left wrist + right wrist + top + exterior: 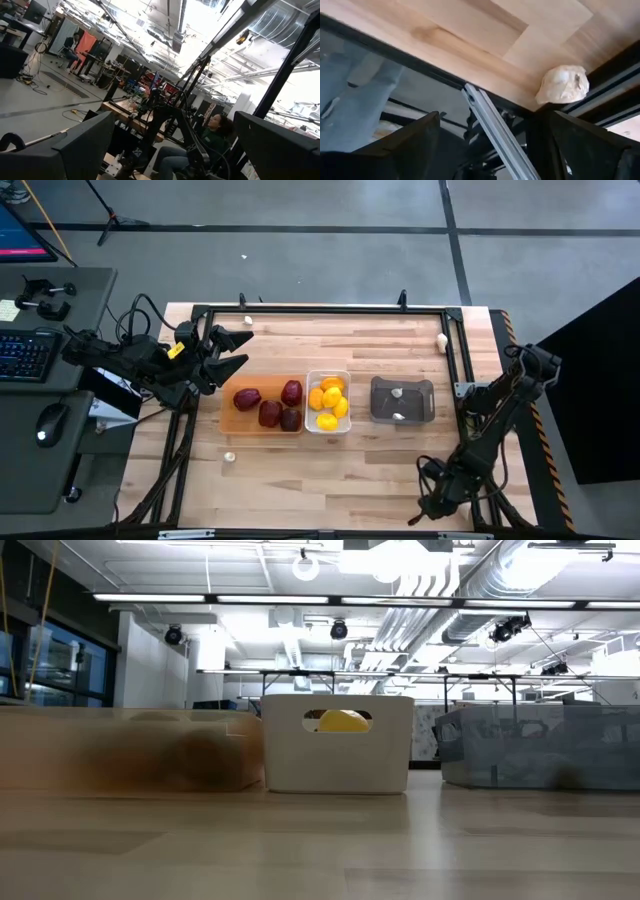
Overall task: Sort produce into baskets
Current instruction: Put the white garlic into the black bin
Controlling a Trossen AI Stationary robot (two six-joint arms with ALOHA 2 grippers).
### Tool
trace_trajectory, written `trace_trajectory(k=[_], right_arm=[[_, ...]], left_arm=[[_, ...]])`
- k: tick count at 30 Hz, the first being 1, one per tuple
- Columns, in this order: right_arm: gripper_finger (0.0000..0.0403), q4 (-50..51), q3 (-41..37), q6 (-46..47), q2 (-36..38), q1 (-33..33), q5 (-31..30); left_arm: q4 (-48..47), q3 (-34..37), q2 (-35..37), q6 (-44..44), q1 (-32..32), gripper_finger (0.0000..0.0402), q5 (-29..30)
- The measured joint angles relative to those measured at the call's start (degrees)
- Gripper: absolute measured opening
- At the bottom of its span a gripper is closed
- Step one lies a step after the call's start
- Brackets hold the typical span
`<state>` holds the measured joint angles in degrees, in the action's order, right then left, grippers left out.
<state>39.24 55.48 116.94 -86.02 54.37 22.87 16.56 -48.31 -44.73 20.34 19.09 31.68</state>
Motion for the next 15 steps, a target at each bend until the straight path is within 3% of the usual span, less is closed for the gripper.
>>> trace_trajectory(k=[15], right_arm=[[0.0369, 6.41, 0.0, -5.04, -8.23, 1.66, 7.83]], left_arm=[[-0.07, 0.0, 0.02, -0.06, 0.0, 0.0397, 0.0]])
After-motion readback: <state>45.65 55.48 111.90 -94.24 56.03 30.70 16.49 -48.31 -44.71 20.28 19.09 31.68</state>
